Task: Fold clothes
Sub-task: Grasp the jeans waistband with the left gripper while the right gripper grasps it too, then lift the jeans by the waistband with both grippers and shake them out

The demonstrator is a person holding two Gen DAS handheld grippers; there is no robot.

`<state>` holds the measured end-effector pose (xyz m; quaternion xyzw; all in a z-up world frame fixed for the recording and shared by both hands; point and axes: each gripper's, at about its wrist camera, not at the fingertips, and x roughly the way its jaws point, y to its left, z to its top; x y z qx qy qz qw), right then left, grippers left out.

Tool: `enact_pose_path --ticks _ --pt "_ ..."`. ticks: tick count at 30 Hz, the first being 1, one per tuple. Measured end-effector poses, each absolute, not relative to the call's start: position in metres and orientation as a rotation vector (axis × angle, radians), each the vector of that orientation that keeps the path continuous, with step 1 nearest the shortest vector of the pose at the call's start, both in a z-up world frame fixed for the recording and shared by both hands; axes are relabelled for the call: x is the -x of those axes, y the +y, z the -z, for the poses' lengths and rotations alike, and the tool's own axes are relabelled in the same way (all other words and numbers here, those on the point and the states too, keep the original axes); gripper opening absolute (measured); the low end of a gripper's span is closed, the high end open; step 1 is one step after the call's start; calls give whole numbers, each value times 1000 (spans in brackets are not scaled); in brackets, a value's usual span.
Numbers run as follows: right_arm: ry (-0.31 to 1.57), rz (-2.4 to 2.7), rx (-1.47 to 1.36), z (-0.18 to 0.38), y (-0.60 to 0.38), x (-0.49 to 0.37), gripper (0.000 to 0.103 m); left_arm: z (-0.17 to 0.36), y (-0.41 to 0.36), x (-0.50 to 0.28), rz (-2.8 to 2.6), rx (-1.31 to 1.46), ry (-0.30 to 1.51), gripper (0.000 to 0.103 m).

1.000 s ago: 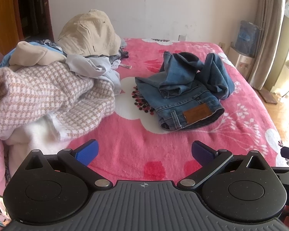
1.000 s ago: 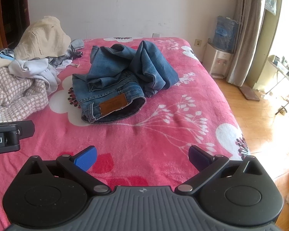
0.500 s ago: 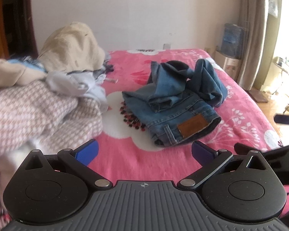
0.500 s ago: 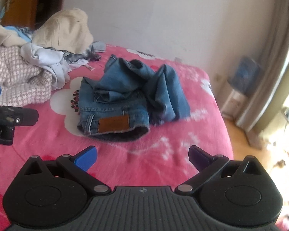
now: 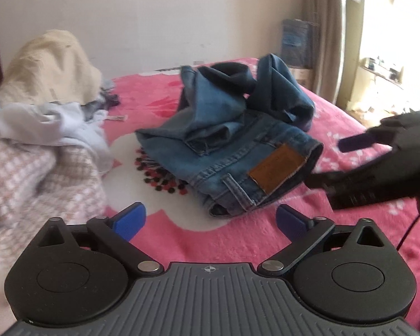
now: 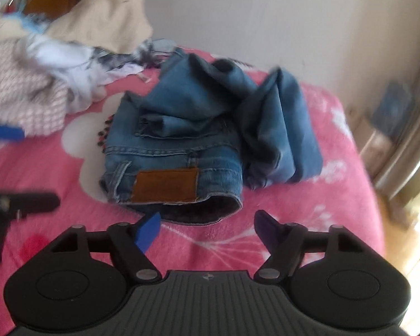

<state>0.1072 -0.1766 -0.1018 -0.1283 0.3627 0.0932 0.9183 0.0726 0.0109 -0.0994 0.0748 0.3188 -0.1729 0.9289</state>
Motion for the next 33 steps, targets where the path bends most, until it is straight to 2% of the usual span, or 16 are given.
enact_pose_path --ticks 1,2,3,5,7,9,10,15,17,18,21,27,29,33 --pt "749 -191 231 106 -180 -112 71 103 9 -75 363 -163 654 90" --pt "752 -191 199 110 -184 -117 71 108 7 -77 371 -173 656 79" --pt "751 -183 185 113 -185 -121 69 111 5 -80 377 -178 661 73" --pt "766 -172 153 121 -189 -129 61 118 2 -85 396 -178 679 55" --pt "776 -158 119 128 -193 -135 42 123 1 -88 405 -165 681 52" --pt "761 -136 80 132 -197 -137 34 125 0 -89 413 -158 673 48" --pt "751 -126 56 133 -200 -137 31 125 0 -89 417 -159 662 47" --pt "732 -110 -6 142 -210 -136 30 130 -9 -89 453 -198 642 48" --pt "715 -117 -14 145 -213 -138 25 133 -15 -89 462 -227 637 50" --pt "697 -115 -20 143 -213 -139 15 134 -18 -88 465 -238 628 51" --pt "602 -122 -22 128 -212 -132 10 134 -24 -84 465 -267 595 57" --pt "449 -134 65 94 -197 -115 9 126 -29 -85 396 -271 548 56" --pt "430 -132 58 86 -196 -113 9 117 -22 -84 377 -220 531 51" --pt "391 -132 51 72 -195 -106 9 102 -11 -79 371 -151 499 47"
